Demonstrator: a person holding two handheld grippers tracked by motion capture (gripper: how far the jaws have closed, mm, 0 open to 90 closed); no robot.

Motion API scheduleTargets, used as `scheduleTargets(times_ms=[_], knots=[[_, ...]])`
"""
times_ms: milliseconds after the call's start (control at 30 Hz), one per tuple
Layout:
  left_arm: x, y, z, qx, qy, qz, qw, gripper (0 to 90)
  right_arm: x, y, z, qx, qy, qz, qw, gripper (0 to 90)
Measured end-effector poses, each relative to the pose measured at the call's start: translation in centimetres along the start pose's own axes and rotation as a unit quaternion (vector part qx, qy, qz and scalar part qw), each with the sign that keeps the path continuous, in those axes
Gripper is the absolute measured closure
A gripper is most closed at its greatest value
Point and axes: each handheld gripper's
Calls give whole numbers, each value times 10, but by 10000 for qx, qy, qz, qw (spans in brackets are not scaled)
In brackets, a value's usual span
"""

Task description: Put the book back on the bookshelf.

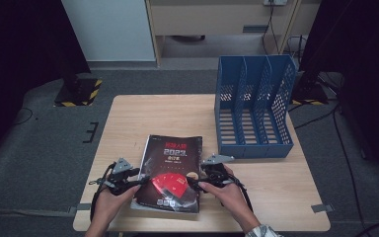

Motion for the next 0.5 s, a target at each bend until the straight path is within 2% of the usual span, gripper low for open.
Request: scheduleTargets(times_ms=[100, 200, 233, 367, 433, 500], knots=[[0, -1, 0, -1, -20, -16, 10000, 428, 3, -4, 6, 171, 98, 34, 9998, 222], [0, -3, 0, 22, -13, -57, 10000, 429, 3, -5, 13, 69, 199, 170, 9996, 239], [0, -3, 0, 18, -19, -73, 10000, 429, 0, -5, 21, -70, 135, 278, 9995, 252], [0, -3, -1, 13, 15, -72, 10000, 430, -8, -4, 34, -134, 61, 304, 9994, 282], [0, -3, -1, -36, 6, -61, 10000, 430, -18, -4, 42, -103, -93, 272, 9995, 312], [0, -3, -1, -57, 6, -64, 10000, 431, -23, -4, 46, -158, -112, 295, 9994, 335]])
Point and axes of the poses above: each handheld gripper's, and its own axes: x roughly backward along the jaws, z roughly out of its top, y roughly to its right, and after that the axes turned 2 degrees about -z, right-handed
